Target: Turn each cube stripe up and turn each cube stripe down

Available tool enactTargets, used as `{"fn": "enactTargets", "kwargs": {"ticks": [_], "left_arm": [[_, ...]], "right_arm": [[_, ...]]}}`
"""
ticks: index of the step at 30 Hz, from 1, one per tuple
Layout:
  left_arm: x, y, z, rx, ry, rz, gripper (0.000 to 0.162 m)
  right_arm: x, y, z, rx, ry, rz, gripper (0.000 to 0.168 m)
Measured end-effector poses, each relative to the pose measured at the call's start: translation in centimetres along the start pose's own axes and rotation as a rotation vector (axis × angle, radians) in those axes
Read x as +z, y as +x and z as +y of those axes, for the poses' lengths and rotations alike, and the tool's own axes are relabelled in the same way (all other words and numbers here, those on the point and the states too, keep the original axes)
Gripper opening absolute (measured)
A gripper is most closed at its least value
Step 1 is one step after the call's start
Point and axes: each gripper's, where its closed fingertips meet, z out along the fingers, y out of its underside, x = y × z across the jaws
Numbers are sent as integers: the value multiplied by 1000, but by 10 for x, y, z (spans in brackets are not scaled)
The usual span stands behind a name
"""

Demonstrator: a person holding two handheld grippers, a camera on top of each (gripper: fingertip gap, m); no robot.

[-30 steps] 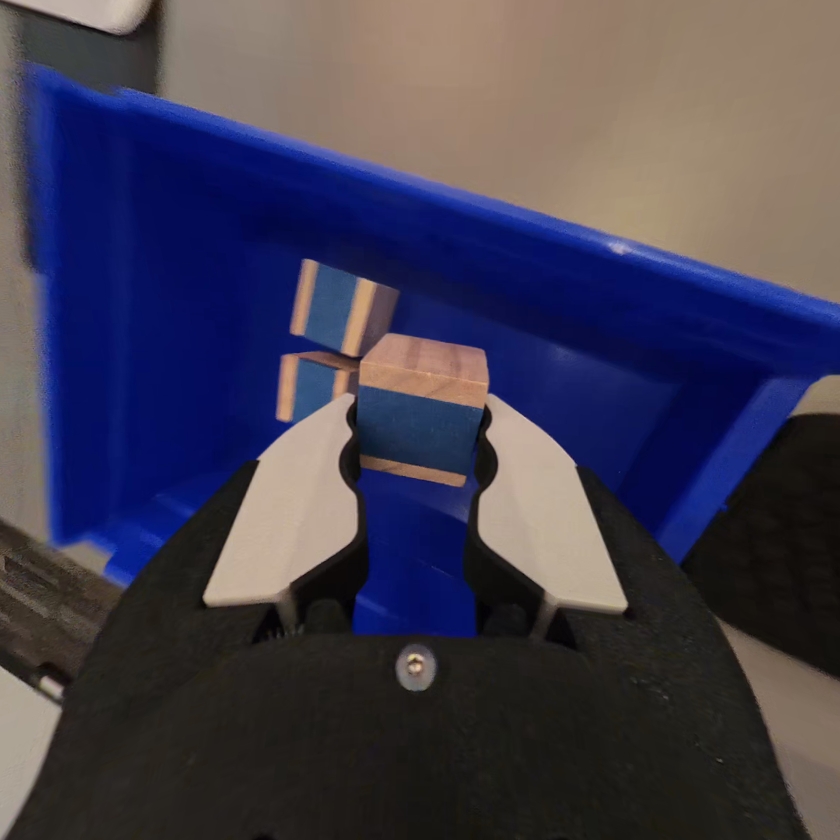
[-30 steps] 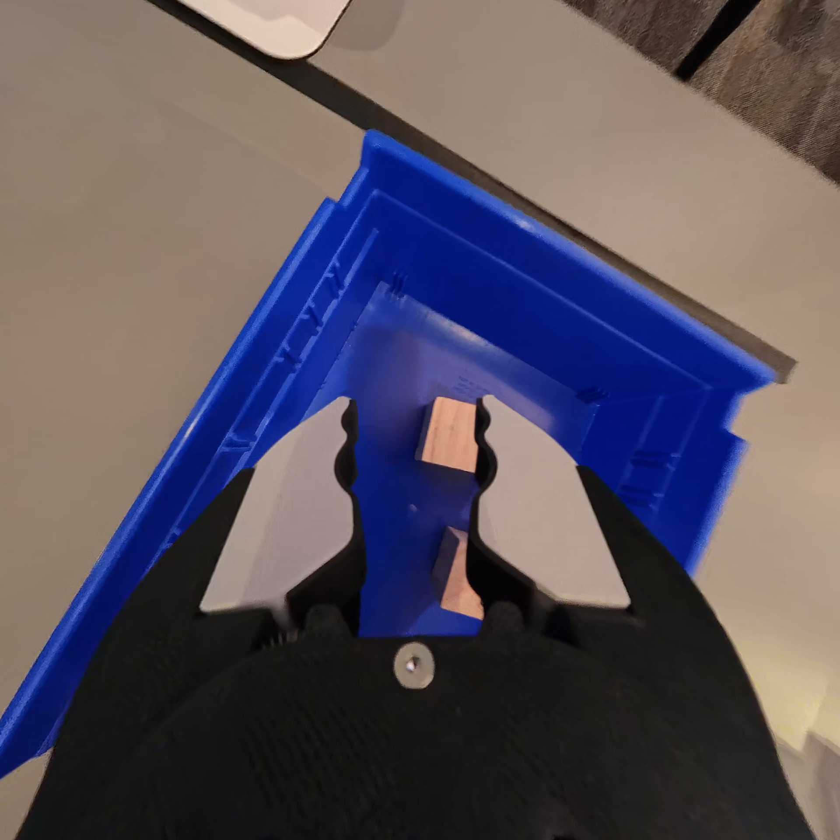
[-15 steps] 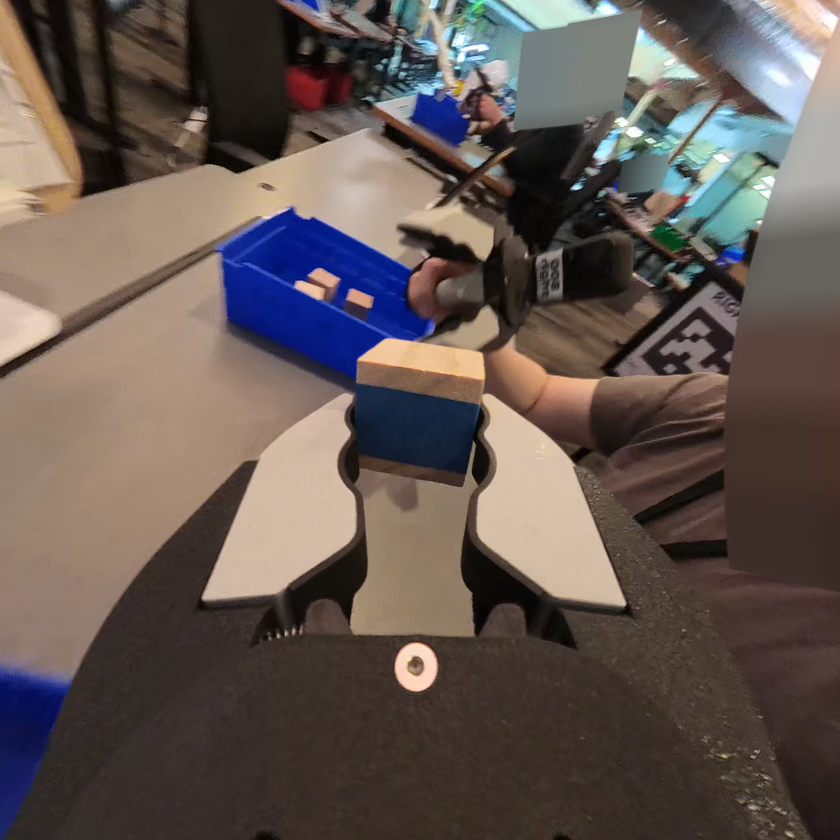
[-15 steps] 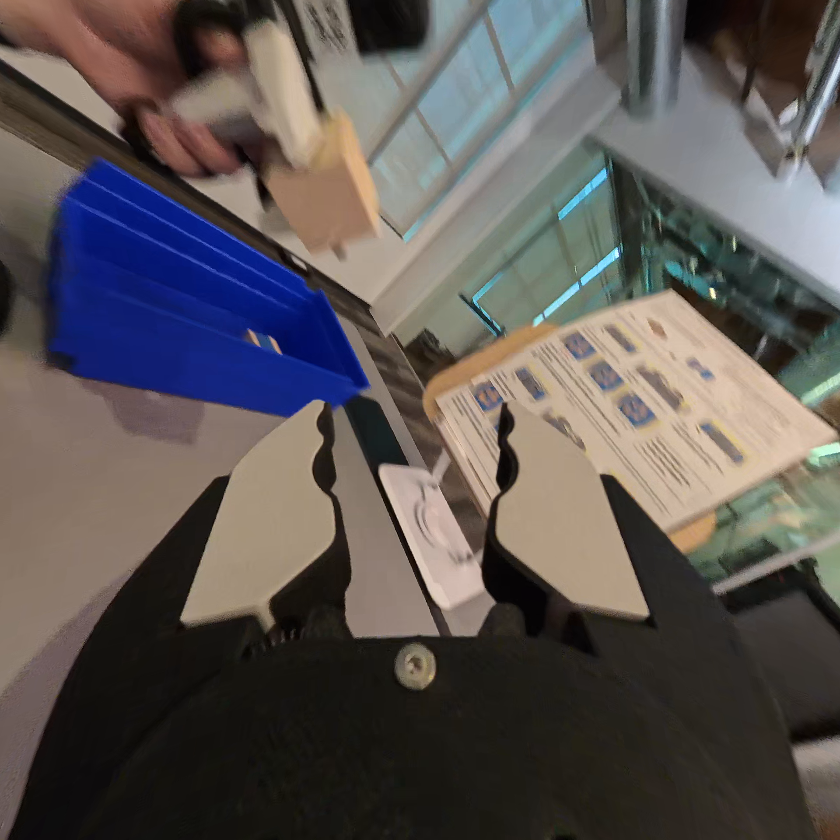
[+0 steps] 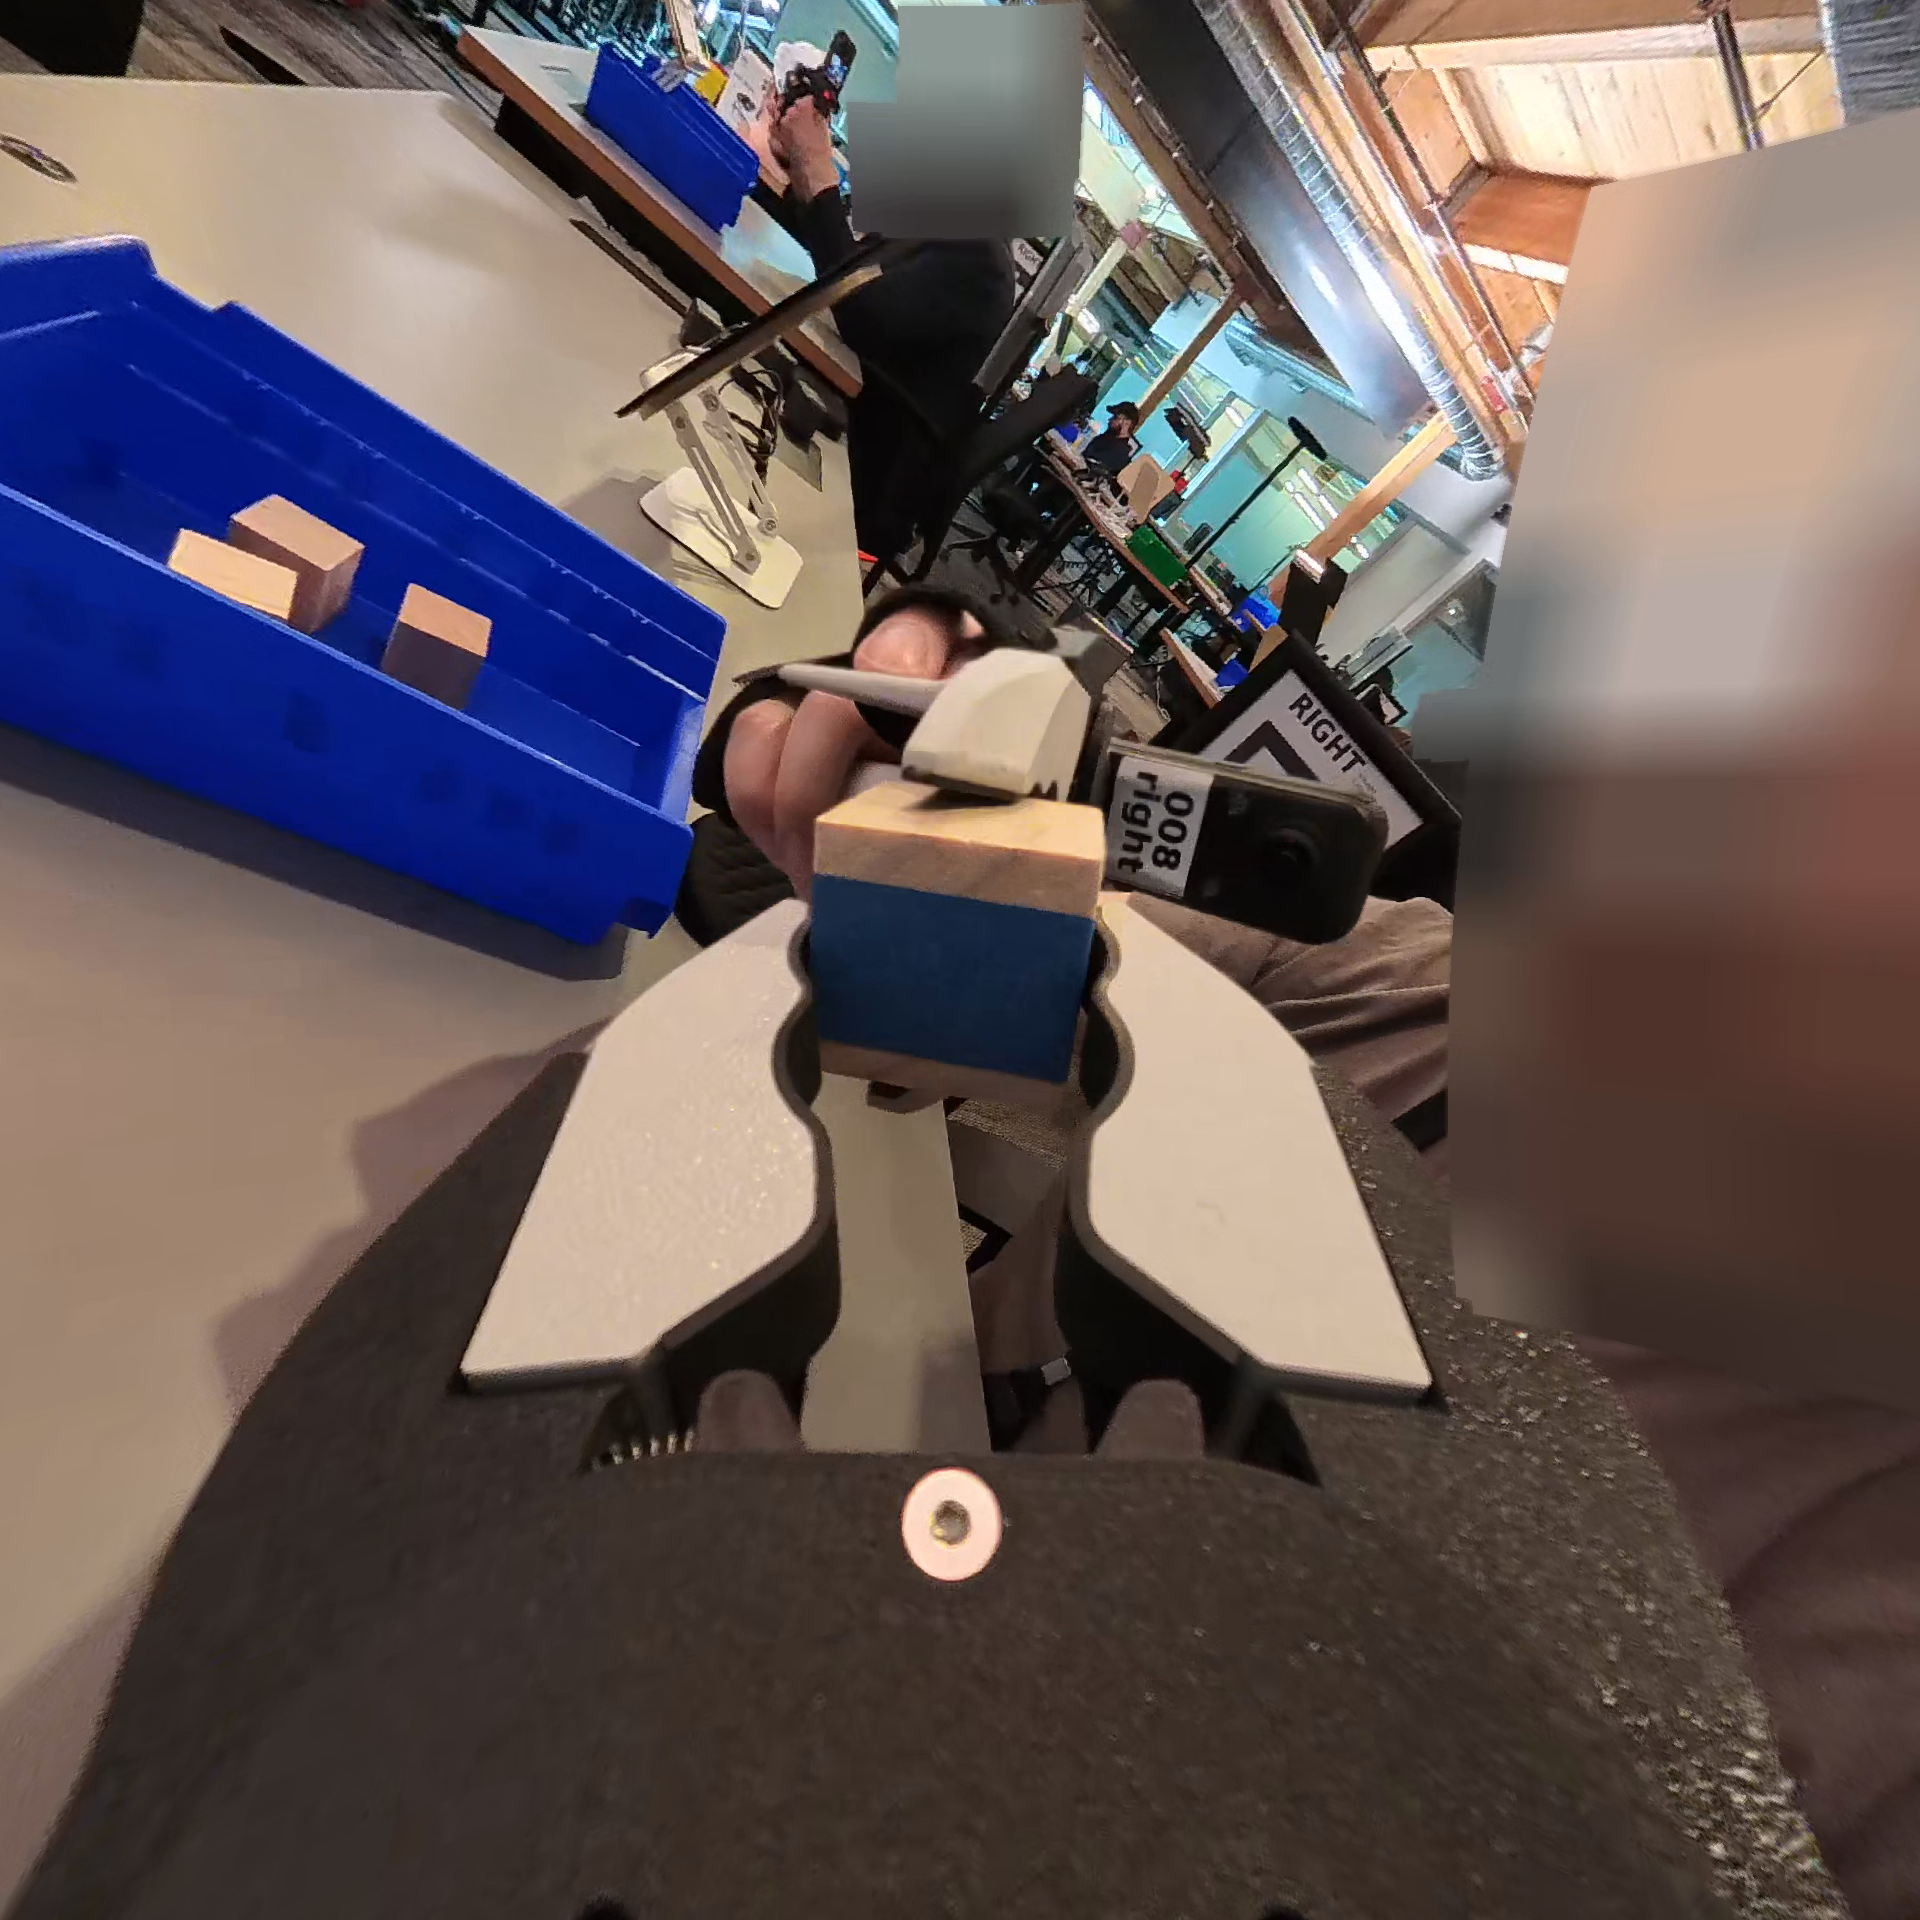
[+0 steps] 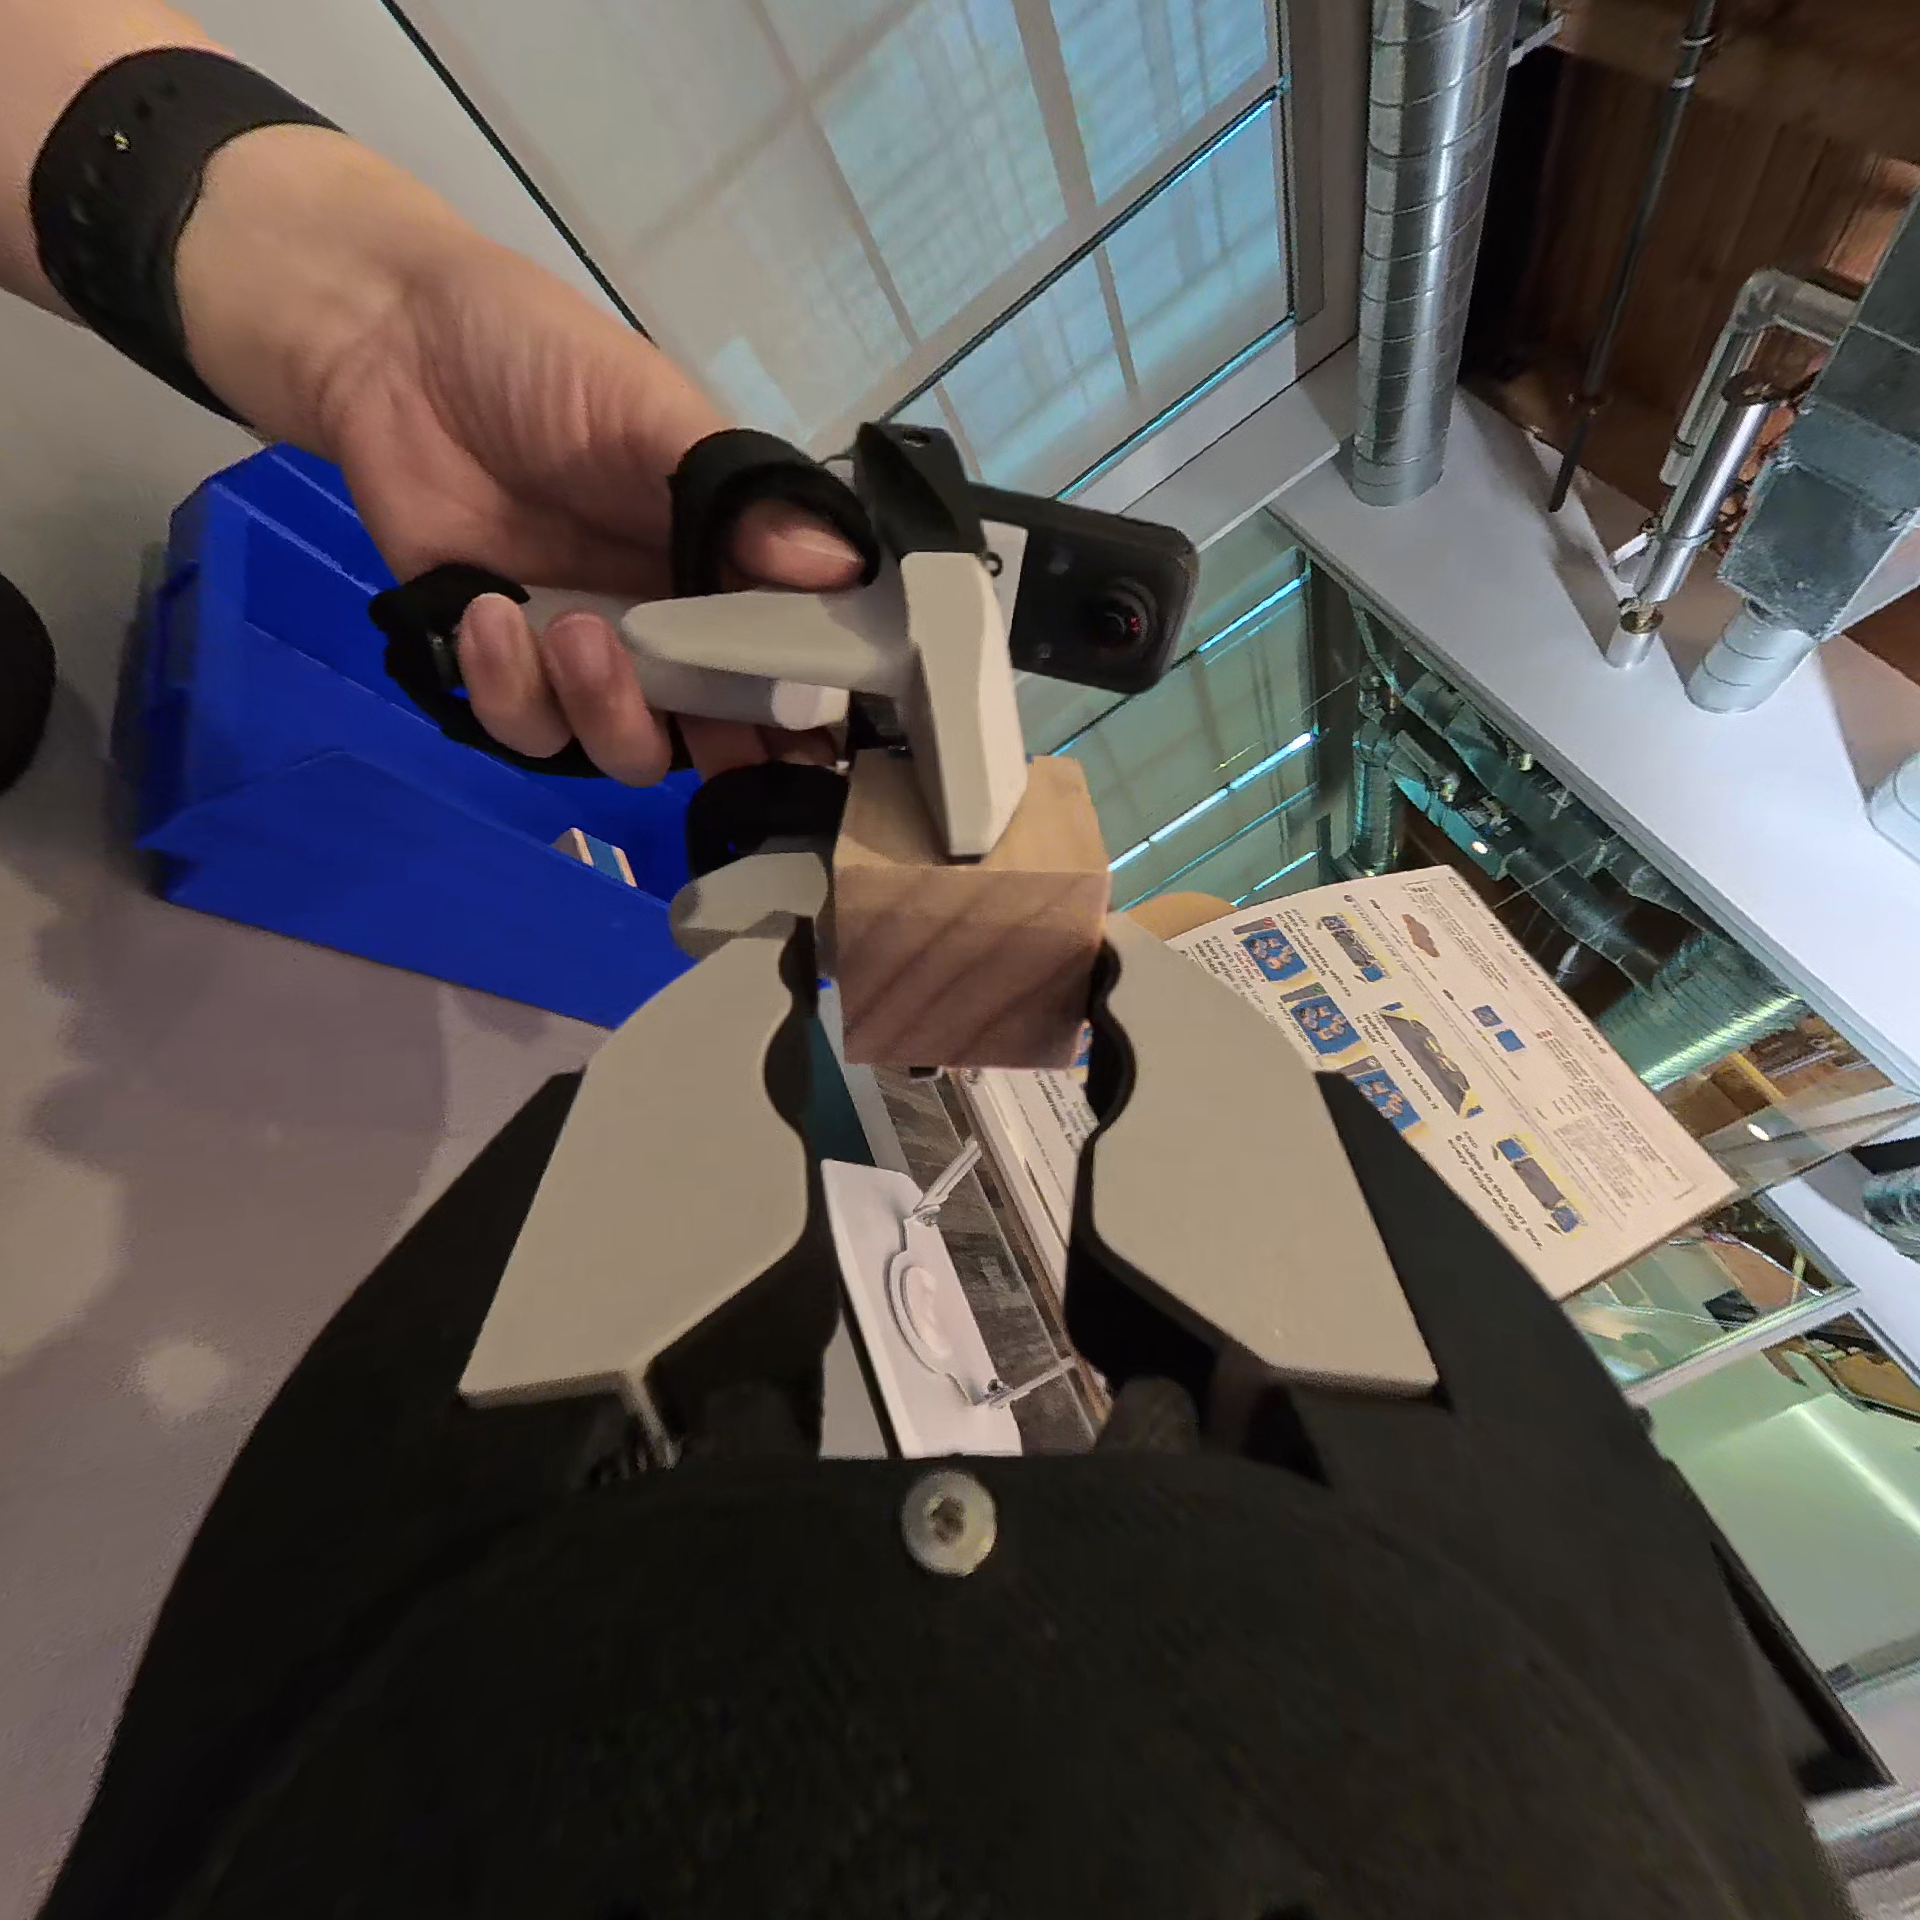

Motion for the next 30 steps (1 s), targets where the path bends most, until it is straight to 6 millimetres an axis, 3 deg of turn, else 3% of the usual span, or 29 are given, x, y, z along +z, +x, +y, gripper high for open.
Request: {"fn": "enactTargets", "kwargs": {"ticks": [1, 4, 6, 9, 11, 14, 17, 19, 21, 23, 25, 30], "left_arm": [[1, 0, 1, 6, -4, 0, 47], [0, 0, 1, 19, -3, 5, 47], [-4, -2, -3, 35, 12, -13, 58], [-17, -12, -7, 135, 9, -126, 67], [-31, -20, -8, 206, -3, -236, 65], [-51, -21, -5, 263, -30, -343, 62], [-69, -19, -3, 308, -54, -431, 61], [-80, -18, -3, 336, -65, -491, 60], [-89, -16, -3, 356, -76, -532, 60], [-96, -13, -3, 369, -77, -562, 59], [-98, -9, -4, 374, -68, -557, 59], [-99, -5, 6, 369, -91, -550, 59]], "right_arm": [[-1, 2, 0, -4, 1, 11, 45], [-1, 0, -1, 40, 4, -28, 45], [-3, 1, -5, 86, 21, -59, 45], [-11, 19, 5, 116, -42, -98, 45], [-26, 42, 36, 215, -211, -165, 45], [-77, 64, 114, 586, -600, -260, 45], [-144, 65, 206, 905, -1014, -189, 46], [-178, 50, 250, 1101, -1224, -146, 46], [-193, 21, 271, 1265, -1340, -231, 46], [-208, -1, 294, 1268, -1493, -270, 46], [-215, -13, 312, 1256, -1594, -251, 46], [-230, -29, 325, 1230, -1744, -243, 46]]}}
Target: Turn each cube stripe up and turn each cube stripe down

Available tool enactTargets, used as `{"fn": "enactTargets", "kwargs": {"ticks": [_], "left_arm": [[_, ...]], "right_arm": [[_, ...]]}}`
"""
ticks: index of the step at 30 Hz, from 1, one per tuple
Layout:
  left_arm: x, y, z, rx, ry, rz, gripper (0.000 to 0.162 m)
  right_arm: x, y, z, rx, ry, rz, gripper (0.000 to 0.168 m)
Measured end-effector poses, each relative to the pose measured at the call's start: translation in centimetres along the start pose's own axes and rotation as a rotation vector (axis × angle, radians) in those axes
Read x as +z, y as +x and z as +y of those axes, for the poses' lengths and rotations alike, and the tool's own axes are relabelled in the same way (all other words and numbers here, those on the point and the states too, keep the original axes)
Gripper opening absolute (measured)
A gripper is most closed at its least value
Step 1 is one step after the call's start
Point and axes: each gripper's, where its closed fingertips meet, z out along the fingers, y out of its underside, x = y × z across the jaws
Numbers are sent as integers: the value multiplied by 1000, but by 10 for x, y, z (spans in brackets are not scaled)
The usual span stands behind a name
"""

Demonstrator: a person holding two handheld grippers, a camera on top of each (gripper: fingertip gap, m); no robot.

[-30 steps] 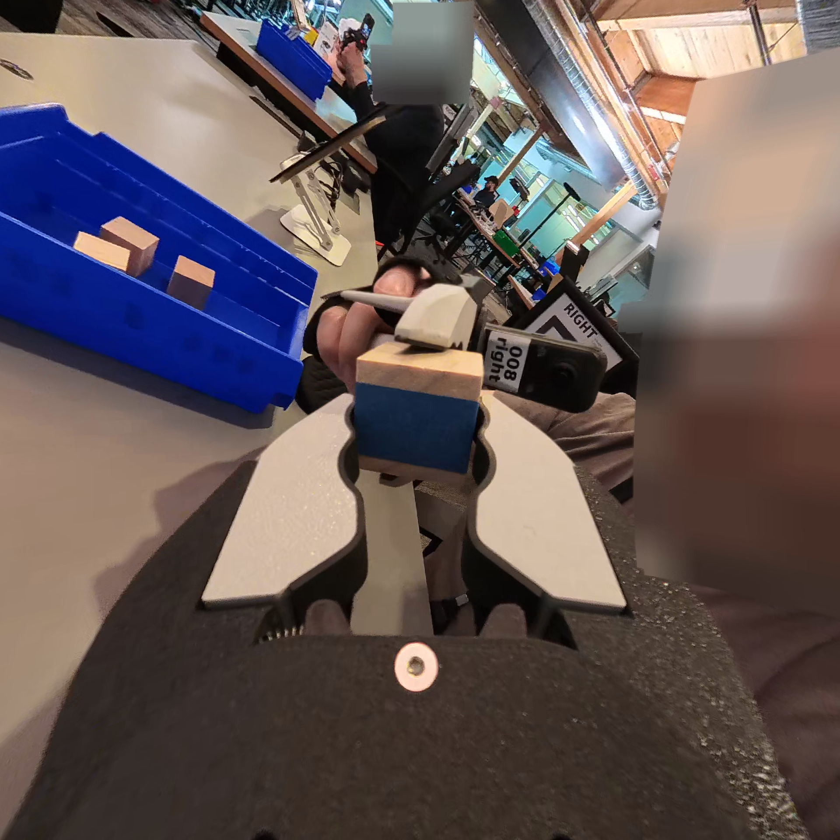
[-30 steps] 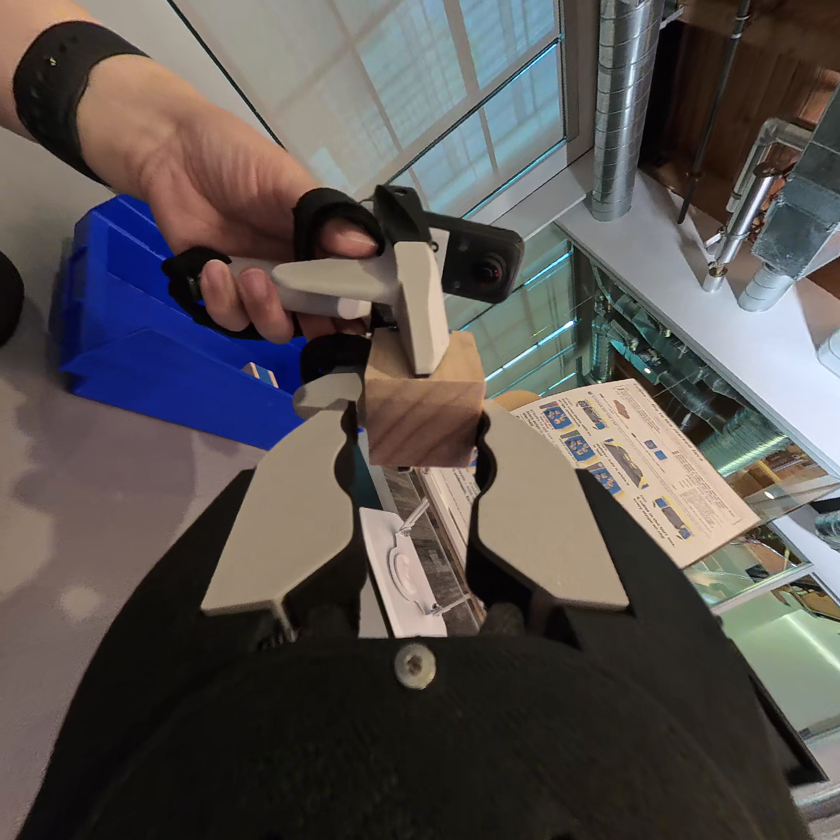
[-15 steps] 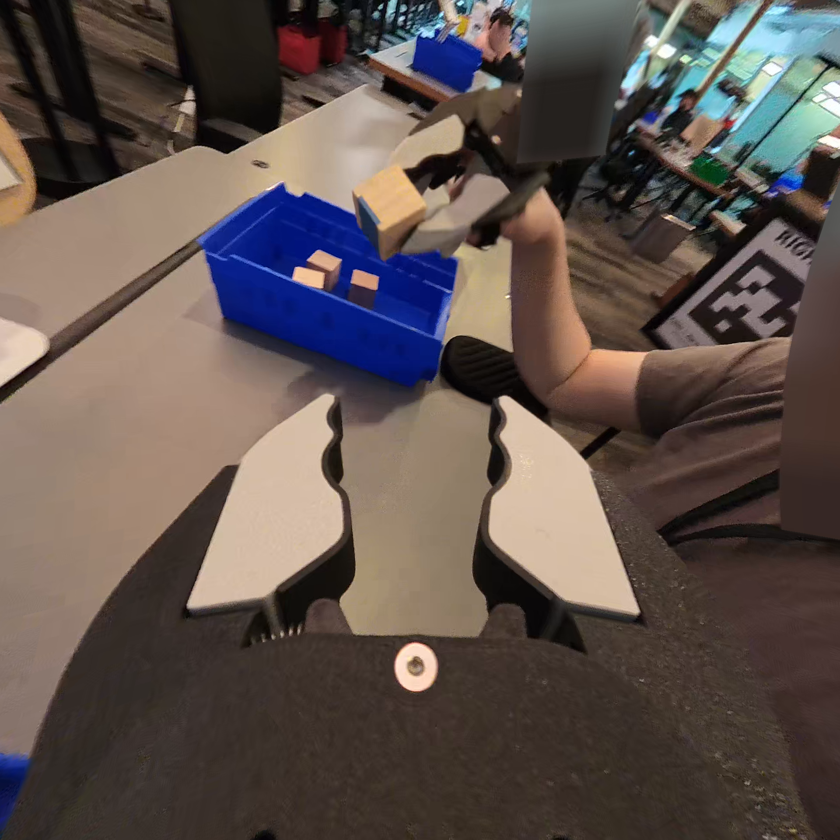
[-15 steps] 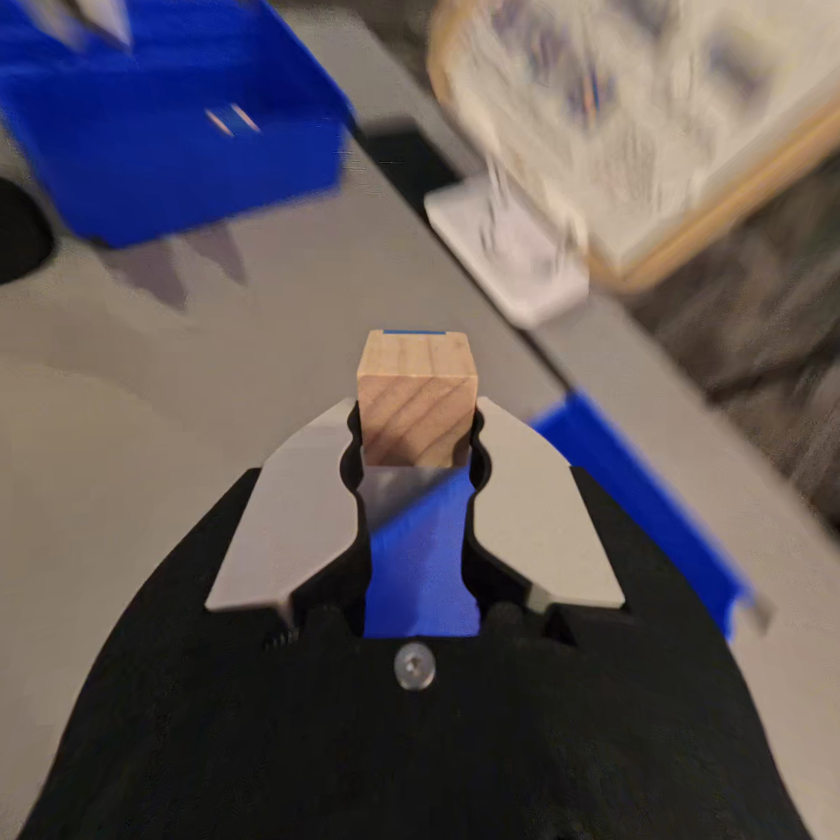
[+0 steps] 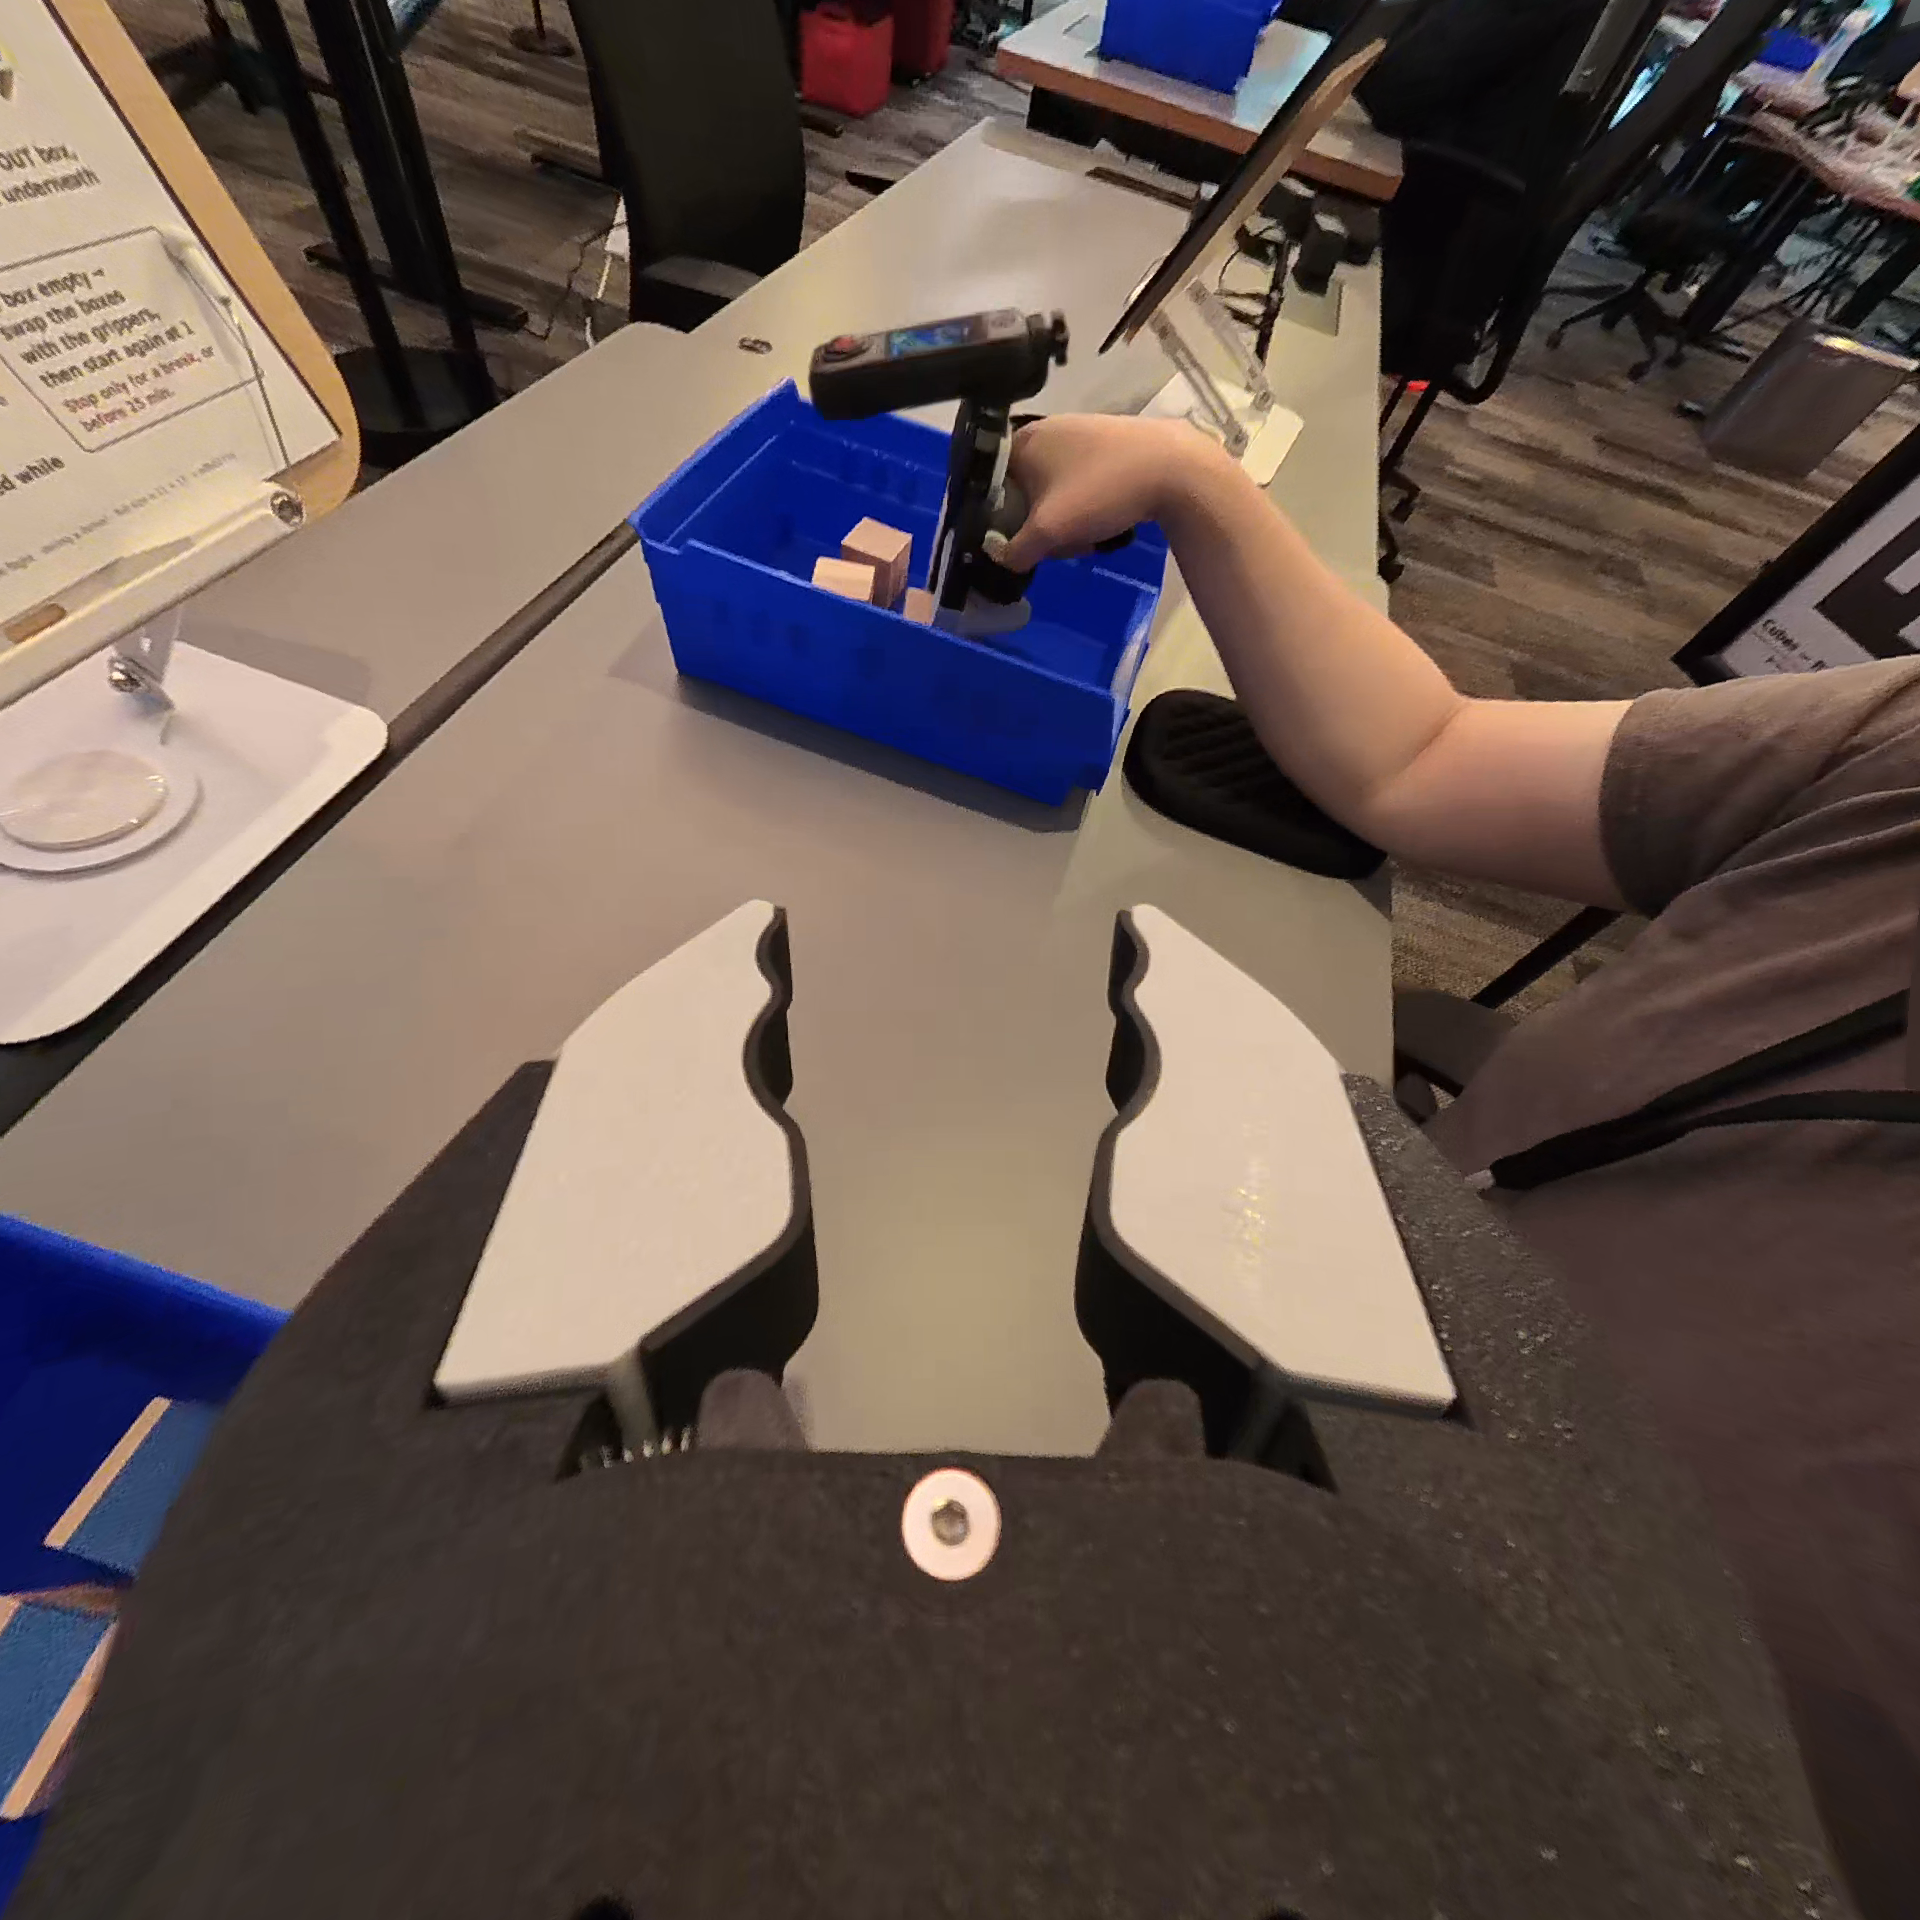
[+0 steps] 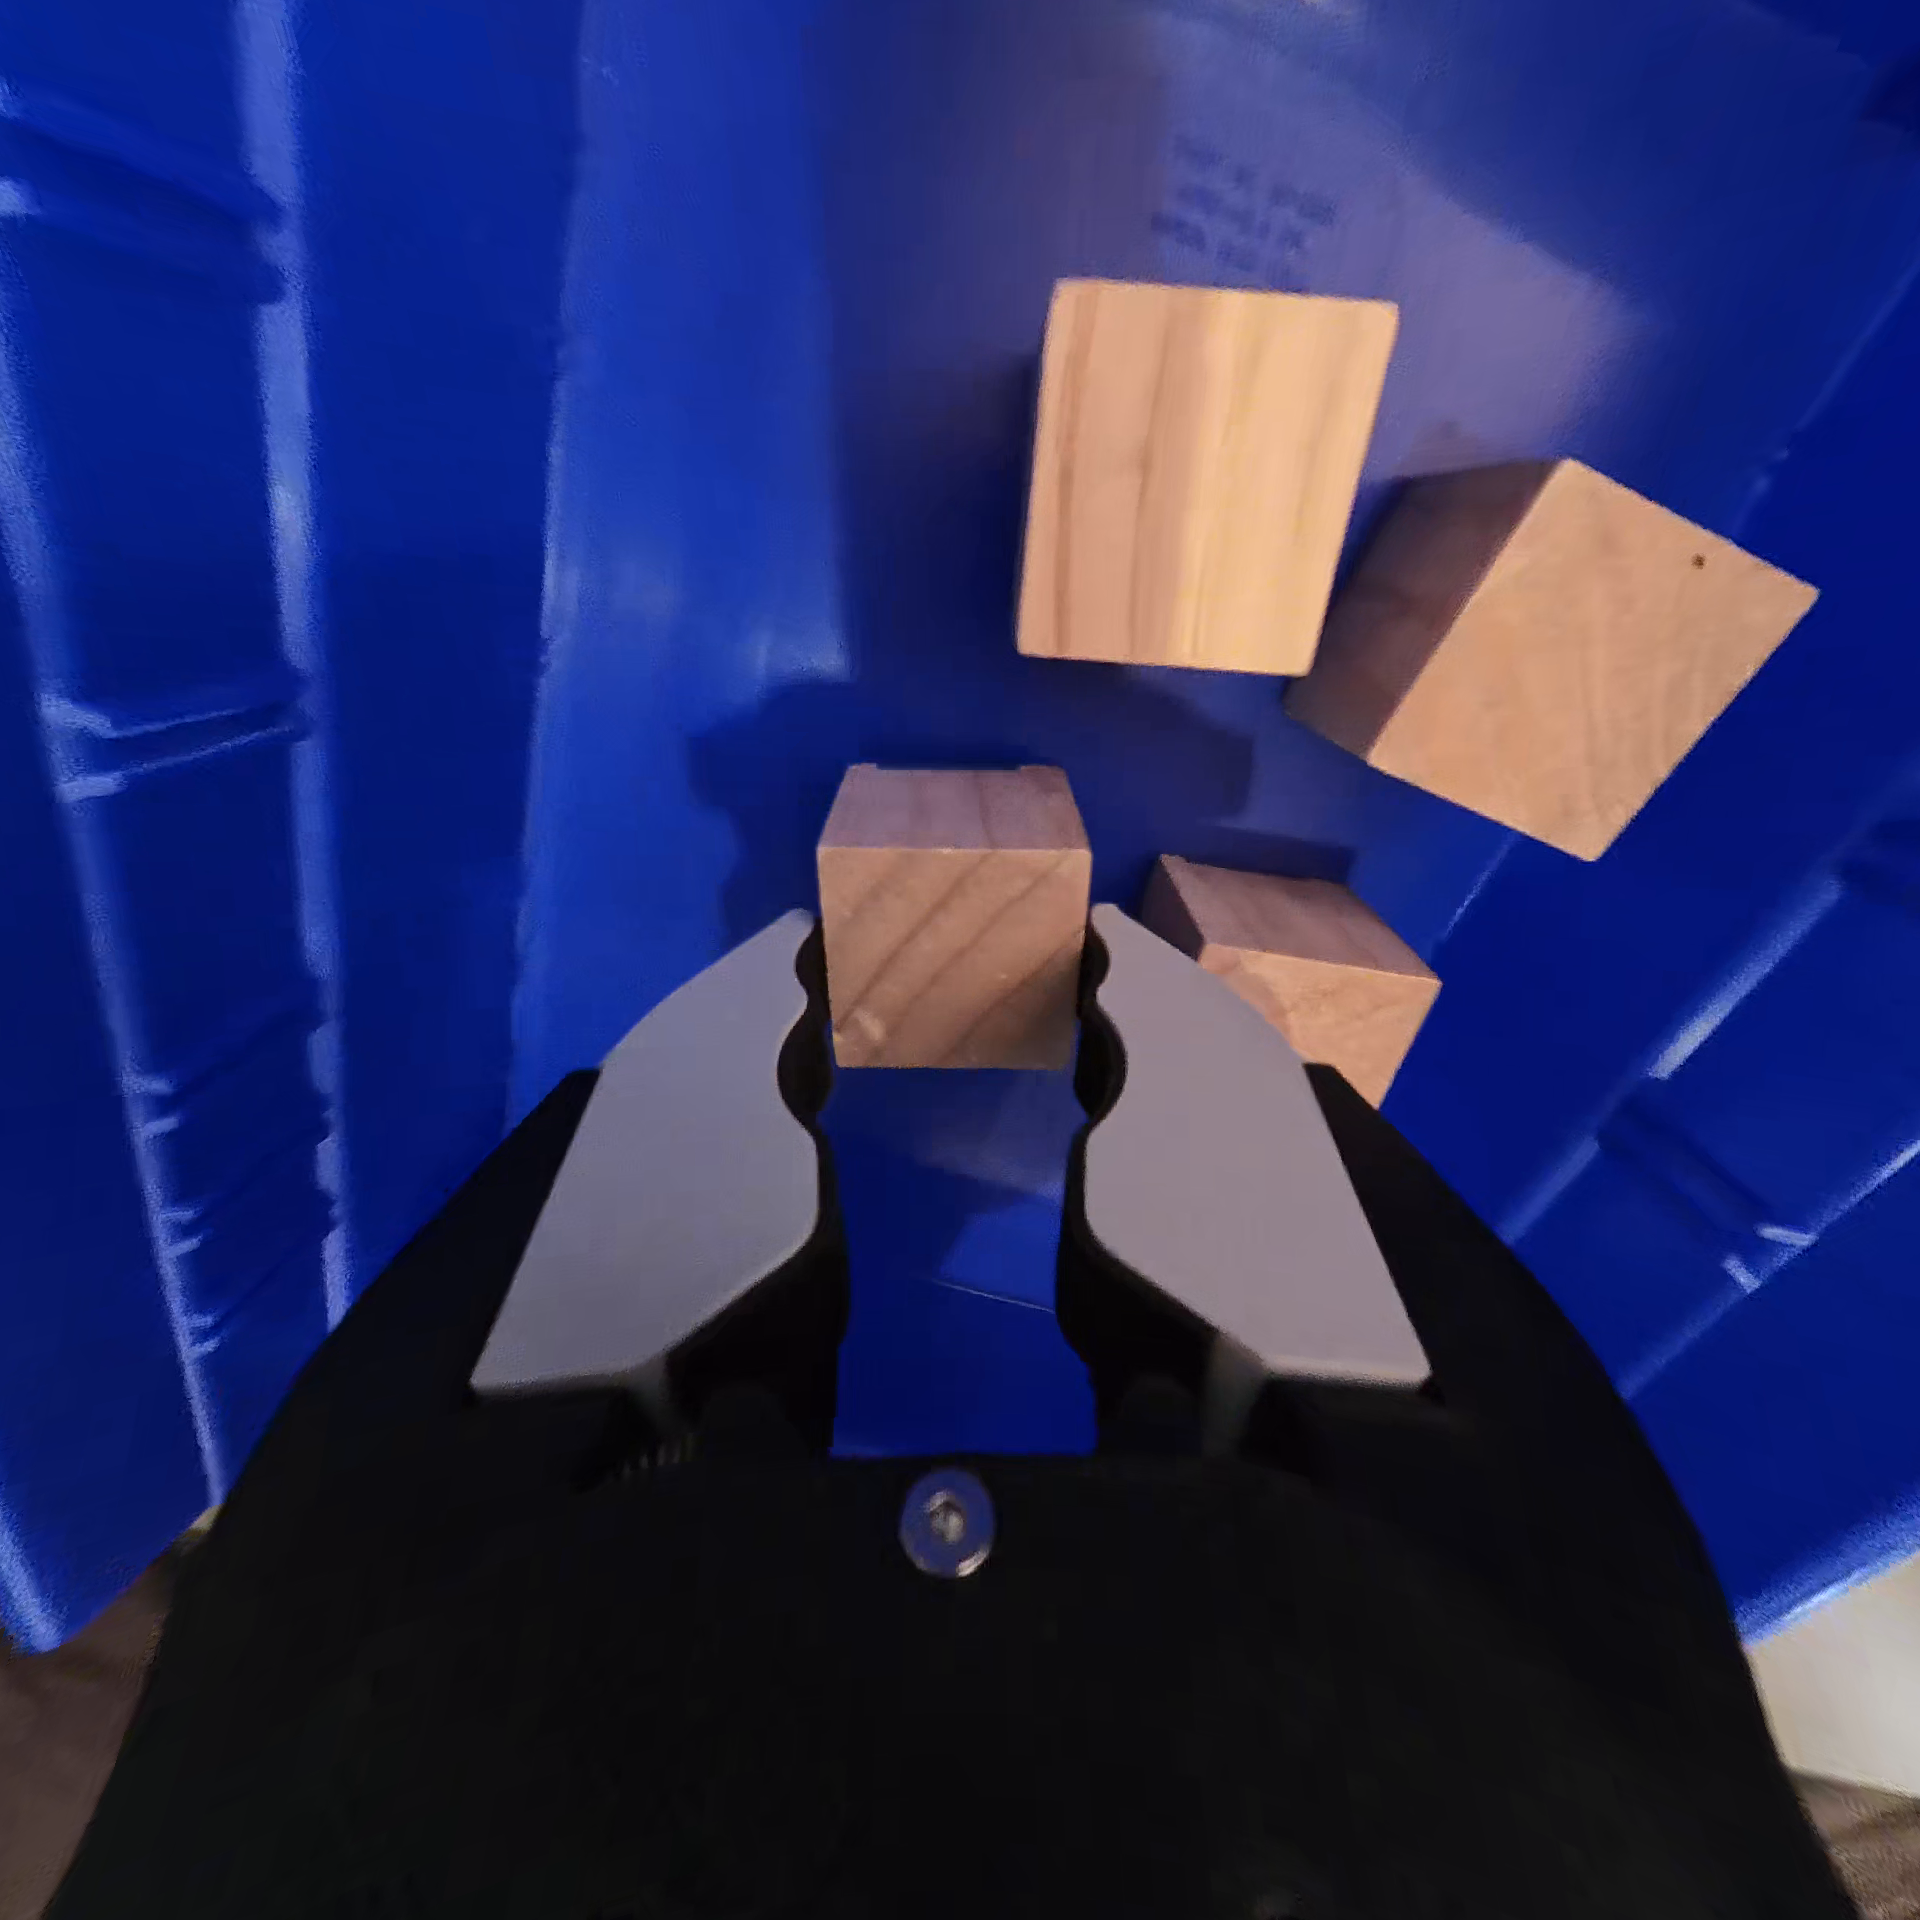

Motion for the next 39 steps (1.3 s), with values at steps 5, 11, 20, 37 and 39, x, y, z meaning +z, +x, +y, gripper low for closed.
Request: {"fn": "enactTargets", "kwargs": {"ticks": [5, 11, 20, 37, 39], "left_arm": [[1, -3, 6, 26, -38, -41, 58], [-31, -41, -13, 199, 44, -271, 59], [-60, -173, 110, 464, -558, -494, 51], [-51, -255, 227, 286, -1048, -344, 66], [-51, -258, 233, 280, -1074, -343, 64]], "right_arm": [[4, 3, -2, 3, -9, 45, 46], [-36, -6, -18, -51, 164, 57, 60], [-96, -32, -27, -158, 400, 35, 59], [-77, -36, -21, -182, 305, 20, 59], [-75, -34, -20, -181, 290, 23, 59]]}}
